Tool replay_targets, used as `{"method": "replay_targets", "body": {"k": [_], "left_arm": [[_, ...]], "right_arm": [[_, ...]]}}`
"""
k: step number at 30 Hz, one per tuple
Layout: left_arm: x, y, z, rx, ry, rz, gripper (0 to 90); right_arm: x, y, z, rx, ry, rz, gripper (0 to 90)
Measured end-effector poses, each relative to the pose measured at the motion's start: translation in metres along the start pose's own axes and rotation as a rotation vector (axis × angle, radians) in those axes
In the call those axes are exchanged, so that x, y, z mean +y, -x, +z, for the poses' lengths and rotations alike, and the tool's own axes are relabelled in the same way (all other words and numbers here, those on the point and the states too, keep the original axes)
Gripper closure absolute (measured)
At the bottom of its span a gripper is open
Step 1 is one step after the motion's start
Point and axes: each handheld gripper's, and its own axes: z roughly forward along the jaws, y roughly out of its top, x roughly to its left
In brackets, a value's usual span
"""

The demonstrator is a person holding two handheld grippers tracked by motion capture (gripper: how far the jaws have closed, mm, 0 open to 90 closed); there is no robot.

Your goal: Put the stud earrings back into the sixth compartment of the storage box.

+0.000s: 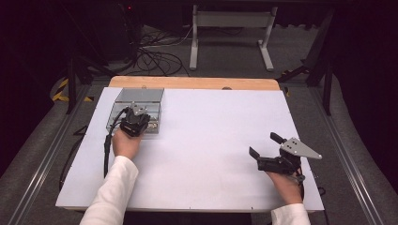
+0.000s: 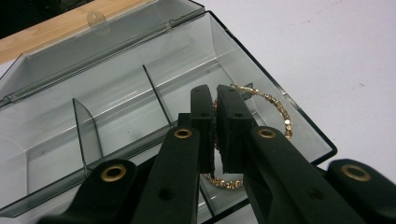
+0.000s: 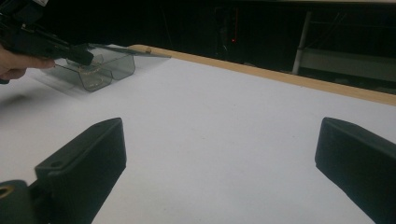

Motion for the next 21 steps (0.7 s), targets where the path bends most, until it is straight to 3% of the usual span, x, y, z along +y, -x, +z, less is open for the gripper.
{"method": "replay_targets", "body": {"k": [3,6,21], "left_arm": [[-0.0008,-0.0022,0.0008,-0.014,-0.007,-0.016,84.1],[-0.0015,-0.0043,-0.0002,-0.035,-0.004,-0.053,71.8],[0.0022,-0.0025,-0.0086,-0.141,0.095,-0.052,38.6]], "right_arm": [[0.0000,0.0002,-0.0001,0.000,0.001,-0.001,2.5],[0.0000,0.0004,-0.0002,0.003,0.005,0.002,2.5],[-0.0002,0.0001,0.0004,0.000,0.002,0.002,2.0]]}}
